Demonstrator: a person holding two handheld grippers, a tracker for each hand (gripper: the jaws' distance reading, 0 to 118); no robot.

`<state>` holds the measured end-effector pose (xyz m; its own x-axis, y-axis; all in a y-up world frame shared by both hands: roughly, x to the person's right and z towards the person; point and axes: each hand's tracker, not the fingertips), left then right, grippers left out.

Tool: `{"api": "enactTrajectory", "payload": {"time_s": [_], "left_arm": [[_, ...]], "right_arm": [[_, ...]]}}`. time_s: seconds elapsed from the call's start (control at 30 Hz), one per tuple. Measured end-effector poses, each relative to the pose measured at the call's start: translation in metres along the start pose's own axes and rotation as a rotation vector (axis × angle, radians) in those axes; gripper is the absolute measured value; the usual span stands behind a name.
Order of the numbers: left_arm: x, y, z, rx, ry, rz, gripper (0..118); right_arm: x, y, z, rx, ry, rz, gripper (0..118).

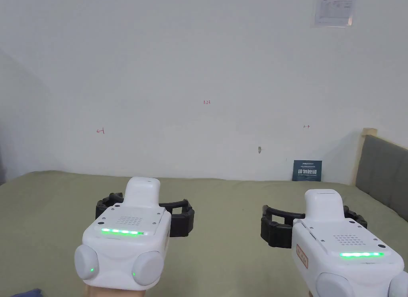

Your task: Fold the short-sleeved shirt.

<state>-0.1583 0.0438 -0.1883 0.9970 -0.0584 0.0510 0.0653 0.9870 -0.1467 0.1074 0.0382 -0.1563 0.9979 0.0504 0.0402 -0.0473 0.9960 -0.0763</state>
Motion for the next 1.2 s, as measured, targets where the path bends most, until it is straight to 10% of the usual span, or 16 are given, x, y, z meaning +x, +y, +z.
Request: {"api": "enactTrajectory", "payload": {"time_s": [1.2], "left_arm": [[-0.005,0.024,0.017,-0.032,-0.063,0.005,118]], "right_arm": [[-0.003,0.006,0.007,0.002,0.027,0.017,118]]}}
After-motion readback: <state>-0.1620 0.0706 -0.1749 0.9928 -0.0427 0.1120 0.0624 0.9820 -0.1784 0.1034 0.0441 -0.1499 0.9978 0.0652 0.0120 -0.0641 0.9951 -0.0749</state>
